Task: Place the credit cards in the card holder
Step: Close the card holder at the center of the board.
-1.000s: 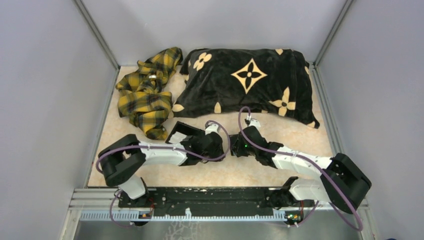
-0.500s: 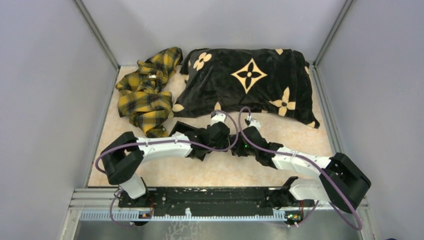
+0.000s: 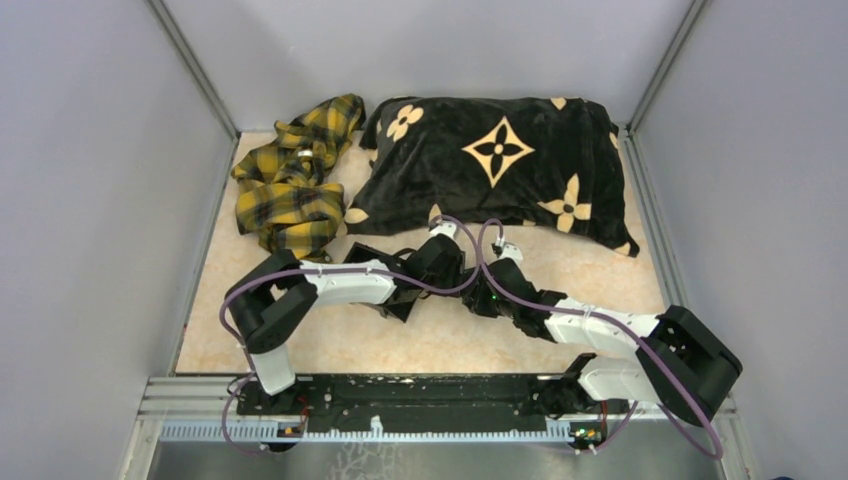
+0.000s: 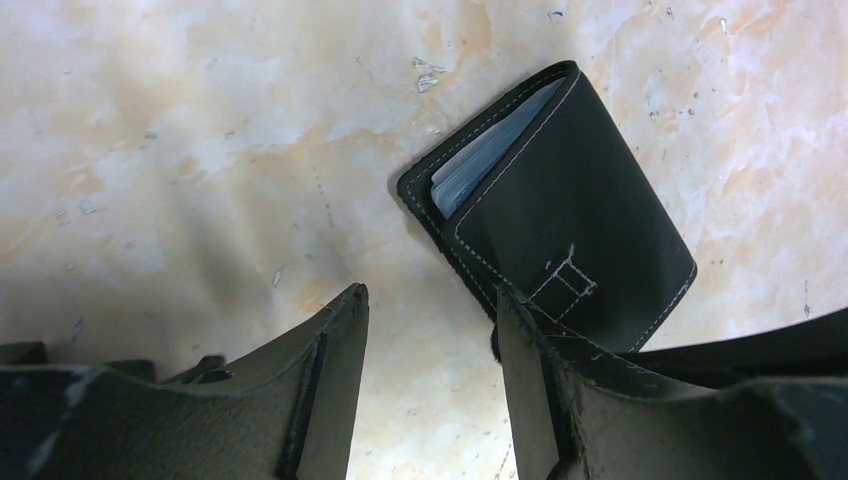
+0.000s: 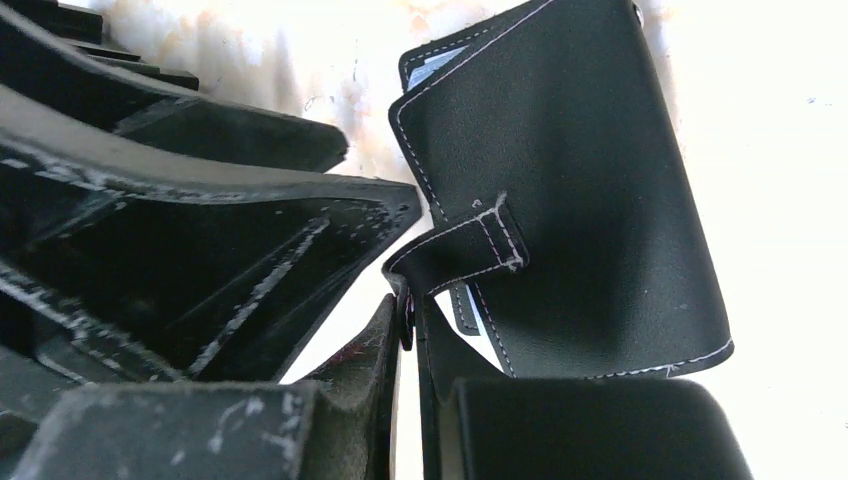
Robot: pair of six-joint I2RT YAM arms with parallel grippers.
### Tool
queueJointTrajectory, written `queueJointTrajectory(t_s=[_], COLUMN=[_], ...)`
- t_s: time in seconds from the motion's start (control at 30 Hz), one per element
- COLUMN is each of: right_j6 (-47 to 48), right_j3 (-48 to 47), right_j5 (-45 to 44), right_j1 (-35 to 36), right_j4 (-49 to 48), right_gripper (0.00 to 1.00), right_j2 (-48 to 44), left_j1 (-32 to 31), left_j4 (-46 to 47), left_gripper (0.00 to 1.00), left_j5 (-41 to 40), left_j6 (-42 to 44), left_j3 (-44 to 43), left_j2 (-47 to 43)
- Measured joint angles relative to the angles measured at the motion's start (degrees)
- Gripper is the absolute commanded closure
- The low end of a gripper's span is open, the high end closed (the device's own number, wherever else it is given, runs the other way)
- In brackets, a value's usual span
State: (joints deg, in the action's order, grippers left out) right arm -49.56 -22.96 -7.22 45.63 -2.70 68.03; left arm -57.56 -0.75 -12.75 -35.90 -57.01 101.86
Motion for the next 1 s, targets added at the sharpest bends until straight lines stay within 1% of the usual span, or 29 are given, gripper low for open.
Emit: queueJointTrajectory(t_s=[0.23, 0.47, 0.57, 0.63, 0.7, 0.8, 0.83, 0.9, 1.0], right_j6=[-0.1, -0.2, -0.2, -0.2, -0.2, -0.2, 0.0, 0.1, 0.5], right_j3=[0.2, 0.9, 0.9, 0.9, 0.9, 0.9, 0.8, 0.8, 0.7], right_j5=[0.1, 0.3, 0.4, 0.4, 0.4, 0.5, 0.8, 1.1, 1.3], right_j1=[0.0, 0.0, 0.0, 0.0, 0.0, 0.0, 0.0, 0.0, 0.0], right_j4=[-0.9, -1.4, -1.4, -1.4, -1.5, -1.6, -1.5, -0.9, 0.9], right_gripper=[1.00, 1.00, 1.00, 0.99, 0.92, 0.73, 0.68, 0.61, 0.56], right_j2=[0.0, -0.2, -0.2, -0.2, -0.2, -0.2, -0.2, -0.2, -1.1], left_j1=[1.0, 1.5, 1.5, 1.7, 1.7, 1.8, 1.9, 2.1, 2.1], left_j4=[2.6, 4.0, 4.0, 4.1, 3.8, 3.3, 3.1, 3.0, 2.6], left_gripper=[0.43, 0.44, 0.47, 0.51, 0.59, 0.66, 0.67, 0.68, 0.68], left_j5=[2.8, 3.4, 3.6, 3.9, 4.2, 4.3, 4.2, 4.2, 4.2], left_j6=[0.0, -0.1, -0.1, -0.2, -0.5, -0.9, -1.1, -1.6, -2.3], left_j3=[-1.1, -3.7, -5.5, -6.3, -6.9, -7.6, -7.8, -8.1, -8.6], left_j2=[2.2, 3.4, 5.5, 7.4, 7.7, 8.4, 8.5, 8.8, 9.2])
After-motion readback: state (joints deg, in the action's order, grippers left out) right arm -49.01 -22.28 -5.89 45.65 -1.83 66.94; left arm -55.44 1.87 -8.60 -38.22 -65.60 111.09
